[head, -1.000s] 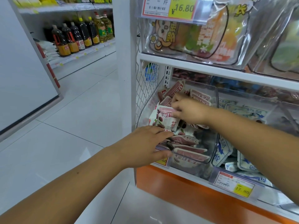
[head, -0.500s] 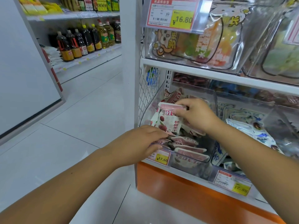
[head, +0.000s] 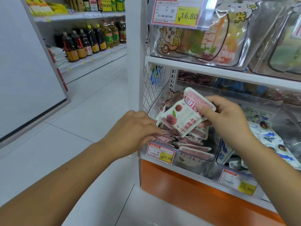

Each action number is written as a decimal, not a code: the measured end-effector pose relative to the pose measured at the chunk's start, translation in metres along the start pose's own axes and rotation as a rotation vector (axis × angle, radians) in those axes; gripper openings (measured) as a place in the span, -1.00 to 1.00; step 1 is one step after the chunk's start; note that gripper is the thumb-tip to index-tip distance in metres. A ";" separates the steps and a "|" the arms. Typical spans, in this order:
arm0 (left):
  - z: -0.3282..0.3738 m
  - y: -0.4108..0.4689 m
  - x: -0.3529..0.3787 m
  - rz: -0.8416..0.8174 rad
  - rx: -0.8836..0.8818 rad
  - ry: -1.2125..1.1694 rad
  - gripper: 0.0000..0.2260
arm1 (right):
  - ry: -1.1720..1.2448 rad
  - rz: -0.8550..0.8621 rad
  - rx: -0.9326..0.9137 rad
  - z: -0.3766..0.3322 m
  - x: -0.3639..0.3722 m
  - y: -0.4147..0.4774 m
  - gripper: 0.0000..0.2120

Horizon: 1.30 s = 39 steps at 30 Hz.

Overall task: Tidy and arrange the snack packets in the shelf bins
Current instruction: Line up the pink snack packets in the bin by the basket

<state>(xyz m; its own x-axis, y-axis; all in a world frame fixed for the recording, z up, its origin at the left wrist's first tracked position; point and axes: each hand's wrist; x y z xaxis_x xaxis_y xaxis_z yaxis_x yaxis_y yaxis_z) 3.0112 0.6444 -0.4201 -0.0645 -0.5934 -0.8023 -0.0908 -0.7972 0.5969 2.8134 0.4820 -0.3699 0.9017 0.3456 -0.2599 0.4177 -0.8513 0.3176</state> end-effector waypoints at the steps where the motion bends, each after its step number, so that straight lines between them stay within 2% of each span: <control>1: -0.001 -0.001 -0.001 0.003 -0.014 -0.011 -0.79 | 0.018 0.026 -0.013 -0.002 -0.003 -0.005 -0.89; 3: -0.005 -0.004 0.001 -0.005 -0.012 -0.019 -0.85 | 0.059 0.056 -0.040 -0.008 -0.007 -0.011 -0.89; 7: -0.006 -0.004 0.004 -0.051 0.005 0.040 -0.75 | -0.008 0.018 -0.116 -0.013 -0.013 -0.021 -0.89; 13: -0.004 -0.002 0.001 -0.114 -0.078 0.011 -0.61 | -0.470 -0.173 -0.443 -0.004 0.002 -0.034 -0.91; 15: -0.003 0.000 0.000 -0.149 -0.111 0.000 -0.57 | -0.519 -0.209 -0.498 0.000 0.012 -0.036 -0.92; 22: -0.006 0.000 0.003 -0.102 -0.156 -0.023 -0.47 | -0.560 -0.293 -0.374 0.005 0.049 -0.042 -0.93; 26: -0.007 -0.001 0.003 -0.084 -0.181 -0.093 -0.47 | -0.615 -0.459 -0.241 0.010 0.048 -0.034 -0.95; 32: -0.005 -0.001 0.001 -0.074 -0.154 -0.053 -0.52 | -0.858 -0.691 -0.240 0.014 0.068 -0.021 -0.74; 36: -0.002 -0.003 0.002 -0.046 -0.094 0.032 -0.53 | -0.865 -0.860 -0.239 0.001 0.055 -0.021 -0.81; 37: 0.000 -0.002 0.002 -0.037 -0.081 0.053 -0.55 | -0.839 -0.841 -0.252 -0.007 0.048 -0.019 -0.81; 39: 0.002 -0.002 0.003 -0.031 -0.061 0.096 -0.55 | -0.762 -0.669 -0.285 -0.019 0.033 -0.009 -0.82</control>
<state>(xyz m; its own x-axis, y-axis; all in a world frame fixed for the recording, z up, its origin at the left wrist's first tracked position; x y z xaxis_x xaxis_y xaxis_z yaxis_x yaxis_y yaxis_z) 3.0092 0.6448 -0.4234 0.0330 -0.5742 -0.8181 -0.0300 -0.8187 0.5734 2.8413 0.5084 -0.3639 0.2102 0.2872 -0.9345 0.9045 -0.4198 0.0744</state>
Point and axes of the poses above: each hand's wrist, its own y-axis towards the middle knuckle, its own x-axis out of the palm, z = x × y, and after that the axes turned 13 degrees about z, right-handed
